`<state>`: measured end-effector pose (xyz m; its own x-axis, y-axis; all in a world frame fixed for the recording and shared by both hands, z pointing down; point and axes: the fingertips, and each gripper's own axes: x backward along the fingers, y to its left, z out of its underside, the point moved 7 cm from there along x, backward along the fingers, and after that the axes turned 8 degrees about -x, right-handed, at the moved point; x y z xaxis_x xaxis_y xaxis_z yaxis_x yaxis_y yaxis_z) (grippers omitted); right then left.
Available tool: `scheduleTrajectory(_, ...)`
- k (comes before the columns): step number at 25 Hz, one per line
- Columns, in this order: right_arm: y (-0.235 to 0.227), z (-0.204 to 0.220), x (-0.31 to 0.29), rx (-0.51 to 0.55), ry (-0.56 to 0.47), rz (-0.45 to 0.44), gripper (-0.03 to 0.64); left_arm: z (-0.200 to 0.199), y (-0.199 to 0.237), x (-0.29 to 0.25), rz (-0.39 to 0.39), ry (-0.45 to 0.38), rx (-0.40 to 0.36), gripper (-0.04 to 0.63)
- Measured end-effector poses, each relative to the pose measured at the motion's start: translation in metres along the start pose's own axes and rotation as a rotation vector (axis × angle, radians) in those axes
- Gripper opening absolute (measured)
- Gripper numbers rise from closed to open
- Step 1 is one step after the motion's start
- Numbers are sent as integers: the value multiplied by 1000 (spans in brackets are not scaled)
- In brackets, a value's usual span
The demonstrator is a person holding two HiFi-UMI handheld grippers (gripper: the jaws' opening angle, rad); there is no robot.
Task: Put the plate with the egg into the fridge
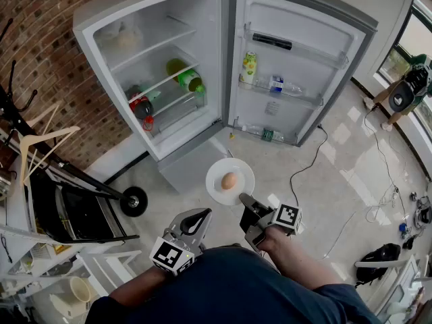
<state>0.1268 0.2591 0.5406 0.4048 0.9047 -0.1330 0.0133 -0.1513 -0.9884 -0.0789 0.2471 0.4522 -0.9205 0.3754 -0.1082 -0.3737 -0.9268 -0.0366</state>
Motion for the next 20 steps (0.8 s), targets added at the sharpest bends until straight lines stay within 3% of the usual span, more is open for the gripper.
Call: scheduleTrajectory(20,-2,-14,4,16,37,10,21,-4,-13,-11,-42,14,-1,5)
